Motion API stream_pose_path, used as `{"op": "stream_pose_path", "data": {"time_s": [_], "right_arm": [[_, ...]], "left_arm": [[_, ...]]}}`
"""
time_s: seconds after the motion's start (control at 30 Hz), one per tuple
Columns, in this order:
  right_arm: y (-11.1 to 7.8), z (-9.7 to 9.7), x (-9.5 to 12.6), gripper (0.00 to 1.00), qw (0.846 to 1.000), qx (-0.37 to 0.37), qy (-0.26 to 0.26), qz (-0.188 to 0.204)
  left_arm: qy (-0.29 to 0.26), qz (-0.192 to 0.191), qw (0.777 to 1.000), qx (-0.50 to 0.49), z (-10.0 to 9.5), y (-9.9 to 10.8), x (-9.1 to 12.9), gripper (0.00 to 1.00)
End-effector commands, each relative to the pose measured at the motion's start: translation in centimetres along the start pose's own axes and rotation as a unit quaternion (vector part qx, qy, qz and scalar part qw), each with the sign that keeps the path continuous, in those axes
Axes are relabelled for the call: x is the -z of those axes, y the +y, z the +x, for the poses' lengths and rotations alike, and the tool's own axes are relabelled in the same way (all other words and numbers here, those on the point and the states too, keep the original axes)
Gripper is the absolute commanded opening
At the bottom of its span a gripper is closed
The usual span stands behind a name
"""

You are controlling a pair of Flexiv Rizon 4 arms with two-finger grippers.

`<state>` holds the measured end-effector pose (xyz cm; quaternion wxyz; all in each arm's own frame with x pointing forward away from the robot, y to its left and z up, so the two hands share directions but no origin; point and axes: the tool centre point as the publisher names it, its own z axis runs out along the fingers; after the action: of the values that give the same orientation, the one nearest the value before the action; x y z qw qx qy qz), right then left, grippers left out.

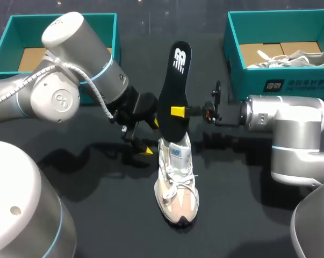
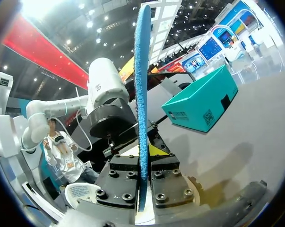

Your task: Take the shoe out of the shoebox, open the shoe tongue, remove and reinsert the insole, then place the shoe into the shoebox

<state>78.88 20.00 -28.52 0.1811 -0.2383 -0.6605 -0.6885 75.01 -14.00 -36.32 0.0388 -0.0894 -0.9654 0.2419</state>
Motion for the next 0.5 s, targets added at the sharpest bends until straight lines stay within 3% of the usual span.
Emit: {"op": "stream_pose_path", "data": {"time_s": [0.03,0.5], "right_arm": [[-0.2,-0.1,-0.1,0.00,1.000,0.004,0.001,0.005],[-1.5,-0.7,1.0,0.00,1.000,0.019,0.004,0.003]], "left_arm": [[0.000,-0.001,1.000,0.000,0.0,0.0,-0.1,1.00],[0.000,-0.001,1.000,0.000,0.0,0.0,-0.1,1.00]]}}
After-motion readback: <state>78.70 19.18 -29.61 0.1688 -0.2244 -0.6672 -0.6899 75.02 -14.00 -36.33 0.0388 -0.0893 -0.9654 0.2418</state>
